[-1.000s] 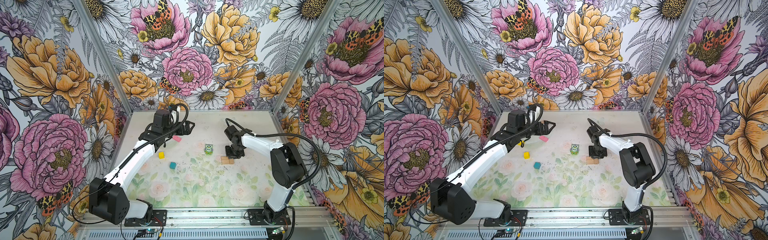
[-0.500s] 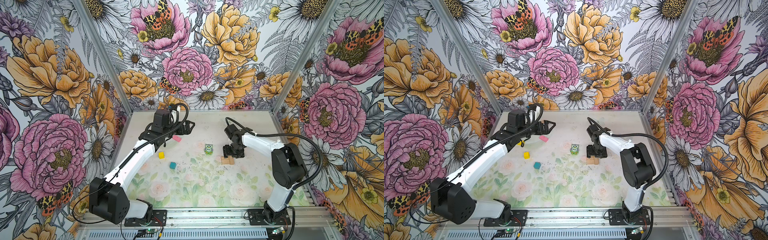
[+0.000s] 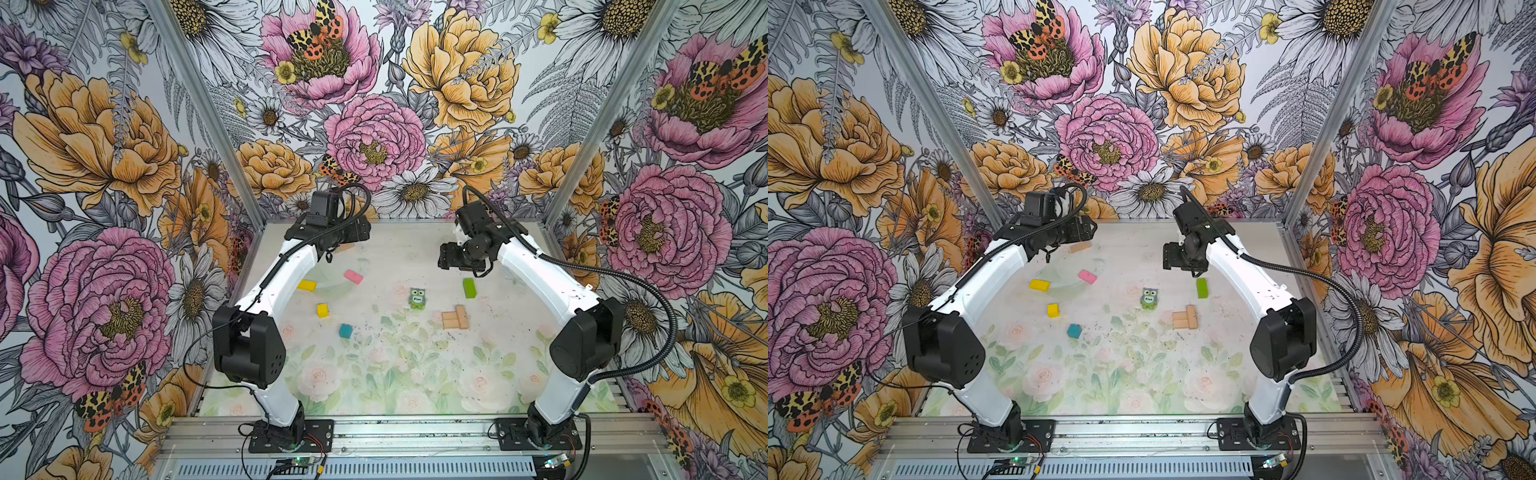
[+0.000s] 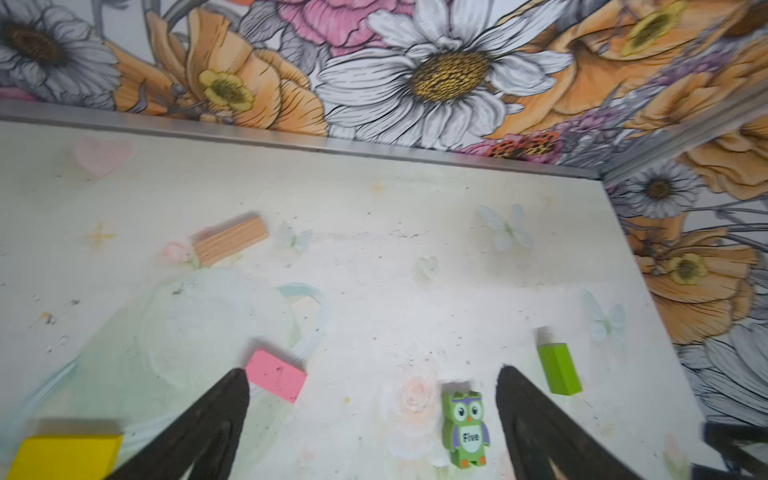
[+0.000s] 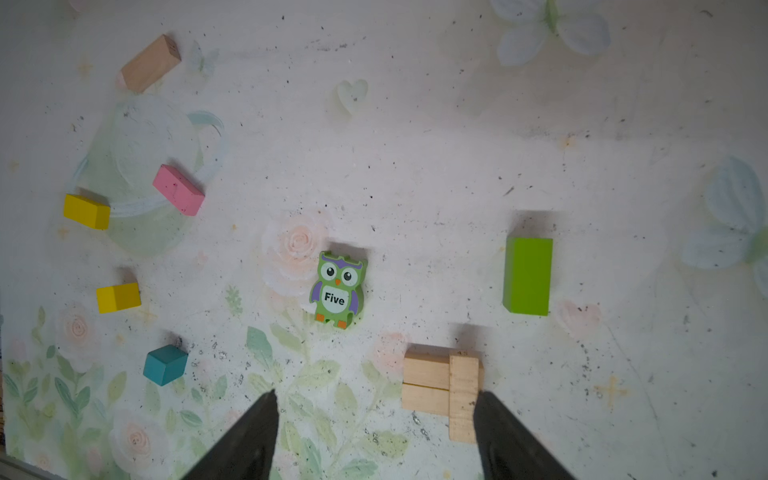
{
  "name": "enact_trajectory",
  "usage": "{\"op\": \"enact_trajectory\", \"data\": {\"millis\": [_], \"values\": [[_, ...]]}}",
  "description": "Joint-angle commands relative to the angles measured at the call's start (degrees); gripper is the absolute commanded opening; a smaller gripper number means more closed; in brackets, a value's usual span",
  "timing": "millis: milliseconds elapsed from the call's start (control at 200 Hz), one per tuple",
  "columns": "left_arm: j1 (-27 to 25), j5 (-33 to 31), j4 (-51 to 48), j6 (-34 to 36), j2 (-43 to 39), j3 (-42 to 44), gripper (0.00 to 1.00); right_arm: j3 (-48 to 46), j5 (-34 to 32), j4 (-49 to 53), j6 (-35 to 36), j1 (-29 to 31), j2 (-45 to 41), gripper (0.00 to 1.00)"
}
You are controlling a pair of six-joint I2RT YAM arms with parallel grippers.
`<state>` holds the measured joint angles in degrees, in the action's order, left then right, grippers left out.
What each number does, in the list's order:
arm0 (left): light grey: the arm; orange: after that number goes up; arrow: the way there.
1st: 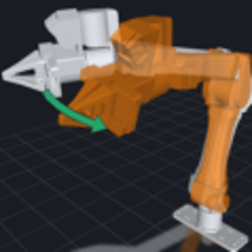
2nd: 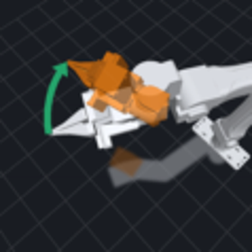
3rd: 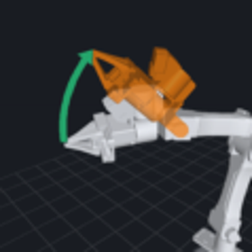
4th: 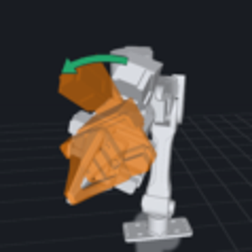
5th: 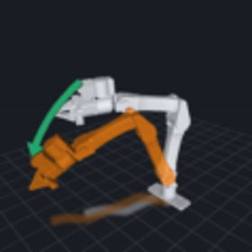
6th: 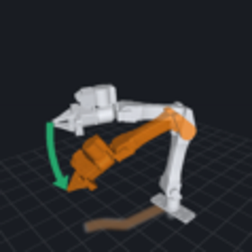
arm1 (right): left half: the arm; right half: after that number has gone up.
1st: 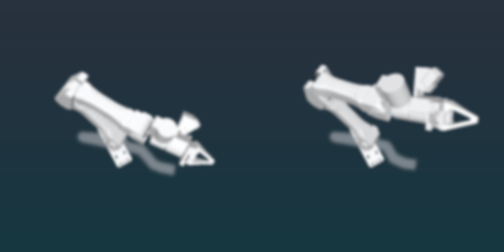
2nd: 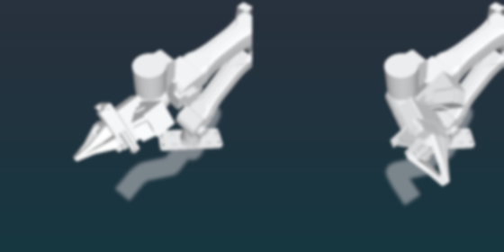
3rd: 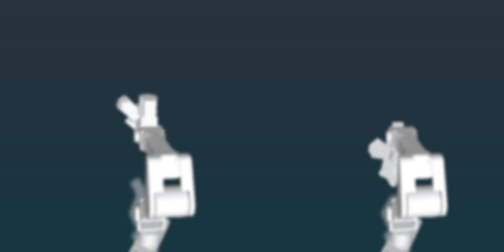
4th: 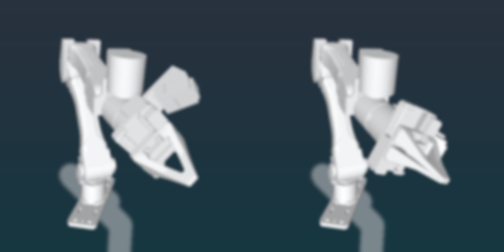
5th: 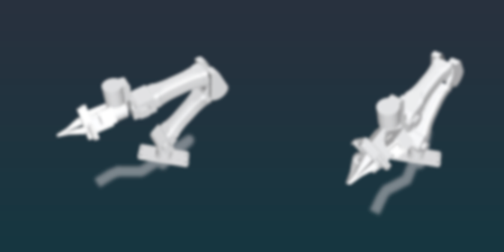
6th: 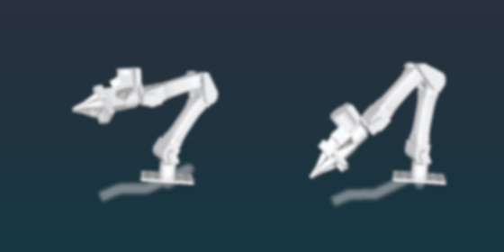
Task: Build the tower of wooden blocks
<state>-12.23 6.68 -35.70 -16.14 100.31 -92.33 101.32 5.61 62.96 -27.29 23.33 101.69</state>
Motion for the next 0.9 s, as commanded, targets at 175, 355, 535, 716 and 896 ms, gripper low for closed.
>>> {"op": "enact_trajectory", "data": {"millis": [175, 355, 535, 716, 896], "values": [[4.21, -2.91, -13.26, -7.62, 18.59, -13.15, 0.79, 4.75, 1.29, 3.74, -0.31, -2.32, 1.40, 0.77], [3.00, -6.72, -18.49, -10.68, 28.46, -25.13, 0.83, 5.83, 2.20, 4.35, -0.31, -3.75, 2.10, 0.78], [3.26, -11.01, -24.04, -11.73, 36.51, -37.33, 0.90, 8.08, 2.97, 5.24, 0.13, -5.23, 3.32, 0.79], [3.44, -14.01, -28.56, -12.57, 42.84, -45.95, 0.95, 8.91, 3.27, 6.08, 1.17, -7.24, 3.87, 0.80], [3.30, -15.29, -28.66, -13.60, 45.24, -47.78, 0.99, 10.02, 3.79, 6.42, 1.75, -9.60, 4.17, 0.81]]}}
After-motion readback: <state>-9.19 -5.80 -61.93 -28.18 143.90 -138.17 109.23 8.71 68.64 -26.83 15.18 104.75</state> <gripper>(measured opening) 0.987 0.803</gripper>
